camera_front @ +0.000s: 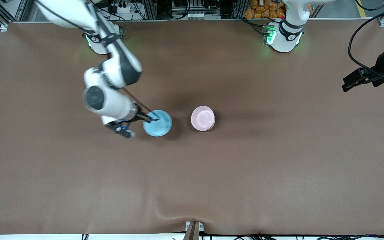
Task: Stack pink and blue bowls on white bowl
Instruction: 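Carry the blue bowl with the right gripper over the pink bowl, then lower the blue bowl into the pink bowl and open the right gripper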
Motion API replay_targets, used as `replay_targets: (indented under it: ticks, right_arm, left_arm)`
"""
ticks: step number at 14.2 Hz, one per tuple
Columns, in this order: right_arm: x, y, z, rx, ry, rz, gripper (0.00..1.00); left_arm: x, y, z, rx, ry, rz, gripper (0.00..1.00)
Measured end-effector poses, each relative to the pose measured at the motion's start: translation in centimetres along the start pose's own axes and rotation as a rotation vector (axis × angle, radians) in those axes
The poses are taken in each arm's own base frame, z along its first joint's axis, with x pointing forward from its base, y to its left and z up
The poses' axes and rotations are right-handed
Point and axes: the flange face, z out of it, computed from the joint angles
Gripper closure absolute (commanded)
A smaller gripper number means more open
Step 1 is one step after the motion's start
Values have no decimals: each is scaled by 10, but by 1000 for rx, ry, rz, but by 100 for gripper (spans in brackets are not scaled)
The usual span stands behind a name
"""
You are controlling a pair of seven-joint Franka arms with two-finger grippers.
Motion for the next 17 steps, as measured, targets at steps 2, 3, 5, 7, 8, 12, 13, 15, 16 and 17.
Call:
replay_targets:
  ticks: [2, 3, 5, 7, 8, 12, 13, 15, 16, 17]
  right_arm:
    - [-41, -27, 30, 36, -2, 25, 100]
    - [-58, -35, 42, 42, -1, 42, 100]
    - [-81, -47, 60, 52, 6, 75, 100]
    - [-100, -56, 75, 71, 15, 109, 100]
    - [-108, -61, 81, 75, 14, 119, 100]
    - [-108, -81, 79, 107, 14, 168, 100]
    - [-107, -85, 81, 110, 12, 171, 100]
    - [-108, -89, 96, 98, 6, 170, 100]
    - [-111, -89, 107, 87, 3, 166, 100]
    - [-113, -89, 115, 80, 3, 165, 100]
  left_arm:
    - [-4, -1, 2, -2, 16, 0, 0]
    - [-5, -1, 4, -2, 19, -1, 0]
    - [-6, -1, 8, -1, 18, -1, 0]
    - [-7, -1, 10, 0, 15, -1, 0]
    - [-7, -1, 10, 0, 14, -1, 0]
    - [-8, -2, 10, 1, 13, -1, 0]
    - [-9, -2, 10, 1, 13, -1, 0]
    - [-10, -3, 10, 1, 14, -2, 0]
    - [-11, -3, 10, 1, 13, -3, 0]
    - [-11, -3, 10, 1, 12, -3, 0]
